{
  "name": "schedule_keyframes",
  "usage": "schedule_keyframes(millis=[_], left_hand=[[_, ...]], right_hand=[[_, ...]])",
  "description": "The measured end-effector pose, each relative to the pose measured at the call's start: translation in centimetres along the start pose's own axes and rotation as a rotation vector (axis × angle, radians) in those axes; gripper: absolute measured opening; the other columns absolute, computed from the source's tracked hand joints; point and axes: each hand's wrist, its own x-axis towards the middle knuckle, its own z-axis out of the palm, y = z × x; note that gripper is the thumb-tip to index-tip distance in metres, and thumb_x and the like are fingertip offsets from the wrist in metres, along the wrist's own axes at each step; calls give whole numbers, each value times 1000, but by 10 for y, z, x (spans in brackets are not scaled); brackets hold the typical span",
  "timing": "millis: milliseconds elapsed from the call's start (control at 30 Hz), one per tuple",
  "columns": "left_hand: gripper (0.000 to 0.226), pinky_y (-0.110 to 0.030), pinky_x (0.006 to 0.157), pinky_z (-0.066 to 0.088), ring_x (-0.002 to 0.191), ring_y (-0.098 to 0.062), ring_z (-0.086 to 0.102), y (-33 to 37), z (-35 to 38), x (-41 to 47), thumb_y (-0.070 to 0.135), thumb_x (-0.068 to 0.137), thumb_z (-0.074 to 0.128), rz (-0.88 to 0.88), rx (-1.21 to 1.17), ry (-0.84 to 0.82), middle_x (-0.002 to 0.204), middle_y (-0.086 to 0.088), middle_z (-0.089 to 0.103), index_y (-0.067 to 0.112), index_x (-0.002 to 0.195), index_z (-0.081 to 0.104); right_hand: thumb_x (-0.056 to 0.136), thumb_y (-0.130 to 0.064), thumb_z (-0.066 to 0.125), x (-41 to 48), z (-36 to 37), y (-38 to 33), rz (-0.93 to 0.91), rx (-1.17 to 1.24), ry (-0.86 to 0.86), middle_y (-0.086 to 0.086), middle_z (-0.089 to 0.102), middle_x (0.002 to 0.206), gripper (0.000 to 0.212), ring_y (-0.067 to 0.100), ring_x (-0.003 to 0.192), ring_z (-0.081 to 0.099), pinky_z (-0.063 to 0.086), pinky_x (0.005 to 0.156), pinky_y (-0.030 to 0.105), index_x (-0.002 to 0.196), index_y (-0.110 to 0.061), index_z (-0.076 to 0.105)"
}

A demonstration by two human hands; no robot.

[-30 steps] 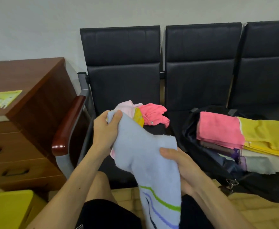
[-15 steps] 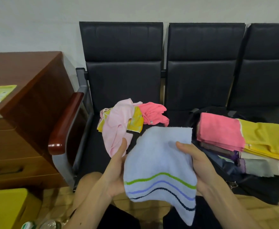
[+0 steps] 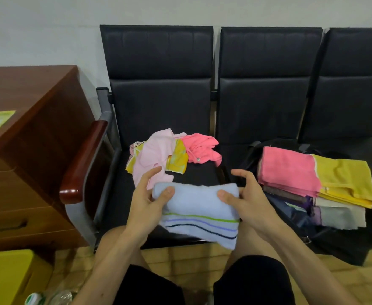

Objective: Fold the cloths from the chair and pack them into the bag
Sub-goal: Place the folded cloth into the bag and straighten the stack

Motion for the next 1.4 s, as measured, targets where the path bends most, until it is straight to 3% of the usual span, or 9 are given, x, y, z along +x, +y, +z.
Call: schedule_keyframes(millis=[100,200,367,533,667,833,1033,1200,1400], left_hand=[[30,-27,72,59,92,-20,73,14,-5,7,15,88,74,74,65,13,97,-3,76,32,111,66],[14,-31,76,59,95,-21,71,33,-8,9,17,85,73,54,21,-4,96,0,76,23,98,74],[35,-30,75,61,95,-24,73,65,-14,10,21,70,76,22,-48,-152,97,-3,77,15,104,71],[54,-36,92,57,111,-13,65,84,-23,15,26,54,88,116,228,-289,115,14,70,33,106,74],[53,-32,105,44,123,-8,51,89,-26,21,20,69,89,231,632,-297,126,16,60,50,106,65],[52,-23,101,35,123,-10,51,92,-20,23,22,79,83,260,867,-190,134,8,60,34,126,64],[43,-23,88,43,103,-8,61,105,-16,18,19,81,81,305,841,-201,113,10,70,24,122,70],[26,-28,82,53,91,-7,66,116,-15,14,23,82,80,332,885,-204,98,11,73,27,107,76],[8,-35,78,58,83,-9,68,121,-13,15,27,85,77,279,900,-237,87,8,74,25,93,77]], right_hand=[[87,-16,74,6,-6,-7,-180,-138,-33,14,73,90,53,31,81,71,60,73,48,130,-35,49],[85,-18,76,10,-13,-14,-280,-229,-22,0,74,100,44,17,88,71,59,81,44,123,-32,61],[75,-19,85,14,-23,-30,-289,-236,-112,-7,66,118,61,9,102,66,58,87,36,128,-27,57],[66,-18,89,19,-22,-45,-380,-312,-109,-13,57,130,74,5,117,57,50,99,36,131,-31,54],[72,-12,83,18,-20,-54,-458,-426,-93,-24,51,124,68,1,113,50,42,97,23,118,-49,49],[82,-20,77,24,-21,-53,-470,-594,-41,-3,59,134,59,13,119,53,42,99,27,137,-20,55],[91,-24,68,22,-27,-56,-541,-731,-18,9,63,98,19,23,90,57,45,77,32,105,-12,70],[97,-29,60,20,-34,-61,-506,-747,-4,6,52,89,27,20,80,50,35,63,21,92,-3,63],[98,-27,58,12,-40,-60,-455,-712,-76,-4,42,73,35,10,64,44,31,58,19,65,-20,47]])
